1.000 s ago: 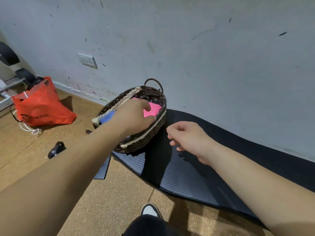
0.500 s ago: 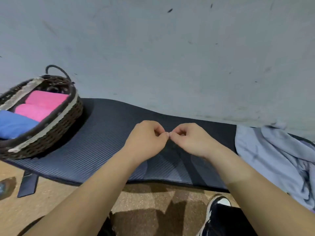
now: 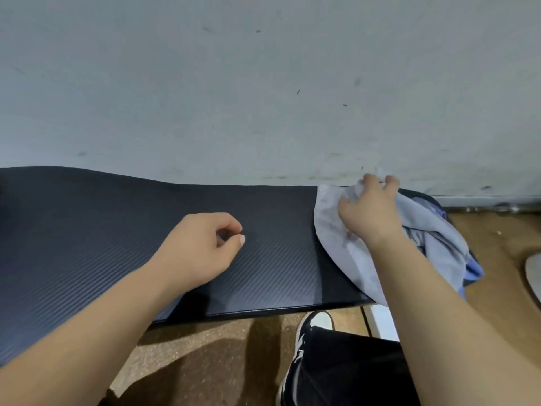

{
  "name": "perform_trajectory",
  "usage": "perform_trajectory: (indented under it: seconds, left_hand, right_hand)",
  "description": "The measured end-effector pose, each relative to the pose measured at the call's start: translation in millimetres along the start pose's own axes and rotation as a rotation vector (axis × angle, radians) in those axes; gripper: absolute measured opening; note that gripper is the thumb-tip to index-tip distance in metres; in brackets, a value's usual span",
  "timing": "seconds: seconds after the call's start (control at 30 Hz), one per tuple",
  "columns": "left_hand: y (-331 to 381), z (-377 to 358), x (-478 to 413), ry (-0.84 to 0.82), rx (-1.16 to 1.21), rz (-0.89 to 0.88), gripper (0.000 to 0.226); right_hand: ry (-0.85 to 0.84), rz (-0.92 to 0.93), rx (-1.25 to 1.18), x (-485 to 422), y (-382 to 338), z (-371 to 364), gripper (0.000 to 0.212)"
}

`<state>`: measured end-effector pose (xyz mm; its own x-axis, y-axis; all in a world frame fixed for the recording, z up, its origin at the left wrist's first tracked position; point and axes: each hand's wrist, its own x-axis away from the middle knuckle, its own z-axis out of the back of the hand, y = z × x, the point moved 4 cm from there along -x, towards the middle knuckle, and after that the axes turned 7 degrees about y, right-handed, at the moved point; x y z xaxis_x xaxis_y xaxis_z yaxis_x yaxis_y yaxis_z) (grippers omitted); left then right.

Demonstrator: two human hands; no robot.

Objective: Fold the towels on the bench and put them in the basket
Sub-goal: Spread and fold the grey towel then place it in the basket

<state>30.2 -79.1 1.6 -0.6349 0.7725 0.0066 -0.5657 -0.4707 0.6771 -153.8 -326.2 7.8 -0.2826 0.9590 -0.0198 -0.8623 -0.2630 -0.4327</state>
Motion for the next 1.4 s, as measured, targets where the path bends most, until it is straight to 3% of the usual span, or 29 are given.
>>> perform_trajectory:
  seconds: [0.1, 0.23, 0.37, 0.53, 0.67, 0.77, 0.8, 0.87, 0.97, 1.03, 1.1, 1.17, 1.27, 1.4]
  left_hand:
    - [-1, -3, 2, -0.003, -0.013, -0.053, 0.004]
    - [-3, -5, 9, 0.006, -0.007, -0.056, 0.008]
    - [-7, -4, 15, 0.025, 0.016, -0.014, 0.010]
    - [15, -5, 23, 0.073, 0.087, -0.003, 0.013]
    - [64, -10, 18, 0.000, 0.167, 0.012, 0.032]
    - [116, -23, 8, -0.142, 0.345, -0.002, 0.073]
    - [131, -28, 4, -0.173, 0.461, 0.014, 0.076]
    - [151, -30, -6, -0.123, 0.608, 0.001, 0.053]
    - [148, -13, -15, 0.116, 0.730, 0.062, 0.017]
    - [134, 5, -15, 0.252, 0.790, 0.137, 0.019]
    - [121, 23, -13, 0.346, 0.823, 0.181, 0.017]
    - [108, 43, -10, 0.411, 0.855, 0.243, 0.016]
    - [77, 62, 3, 0.450, 0.859, 0.338, 0.017]
    - [13, 59, 40, 0.416, 0.741, 0.512, 0.017]
  right_hand:
    - [-0.063, -0.189, -0.046, -5, 27, -9, 0.064]
    - [0.017, -0.271, -0.064, -12, 49, -13, 0.053]
    - [0.122, -0.249, -0.250, -14, 53, -3, 0.014]
    - [0.394, -0.244, -0.472, -16, 23, 45, 0.026]
    - [0.529, -0.033, -0.727, 9, -28, 84, 0.018]
    - [0.354, 0.103, -0.979, 42, -69, 91, 0.014]
    - [0.293, 0.153, -1.026, 53, -82, 93, 0.015]
    - [0.174, 0.239, -1.110, 69, -101, 100, 0.017]
    - [-0.043, 0.272, -1.271, 78, -112, 108, 0.014]
    - [-0.131, 0.327, -1.321, 78, -113, 113, 0.006]
    - [-0.145, 0.333, -1.233, 72, -110, 109, 0.026]
    - [-0.176, 0.294, -0.993, 68, -105, 93, 0.048]
    - [-0.400, 0.318, -0.587, 73, -101, 51, 0.069]
    - [-0.684, 0.409, -0.110, 86, -98, -11, 0.079]
